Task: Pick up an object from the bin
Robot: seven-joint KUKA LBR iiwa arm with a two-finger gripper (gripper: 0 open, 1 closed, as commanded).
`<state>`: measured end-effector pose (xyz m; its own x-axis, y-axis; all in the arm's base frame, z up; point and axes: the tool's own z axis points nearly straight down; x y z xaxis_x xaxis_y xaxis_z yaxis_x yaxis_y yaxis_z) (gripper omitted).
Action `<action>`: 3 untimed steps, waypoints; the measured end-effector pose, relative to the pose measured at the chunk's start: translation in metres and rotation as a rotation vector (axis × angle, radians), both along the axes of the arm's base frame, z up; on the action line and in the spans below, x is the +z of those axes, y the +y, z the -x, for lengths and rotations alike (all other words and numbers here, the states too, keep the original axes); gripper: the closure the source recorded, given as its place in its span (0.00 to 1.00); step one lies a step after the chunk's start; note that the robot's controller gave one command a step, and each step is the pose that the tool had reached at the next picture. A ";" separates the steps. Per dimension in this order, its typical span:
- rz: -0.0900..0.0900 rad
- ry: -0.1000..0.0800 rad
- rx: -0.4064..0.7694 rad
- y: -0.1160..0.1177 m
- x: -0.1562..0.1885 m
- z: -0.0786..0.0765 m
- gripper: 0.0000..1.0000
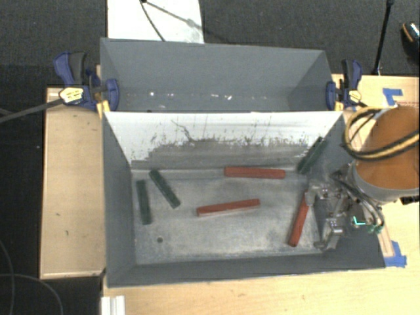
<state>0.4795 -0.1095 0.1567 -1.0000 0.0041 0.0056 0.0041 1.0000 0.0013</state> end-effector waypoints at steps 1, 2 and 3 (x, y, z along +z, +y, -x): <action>-0.001 -0.009 0.282 0.018 -0.083 -0.079 0.00; -0.016 -0.010 0.809 -0.029 -0.087 -0.063 0.00; -0.007 -0.008 0.811 -0.033 -0.086 -0.064 1.00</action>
Offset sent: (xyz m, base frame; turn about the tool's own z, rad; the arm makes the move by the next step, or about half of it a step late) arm 0.0788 0.0169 -0.0829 -0.2834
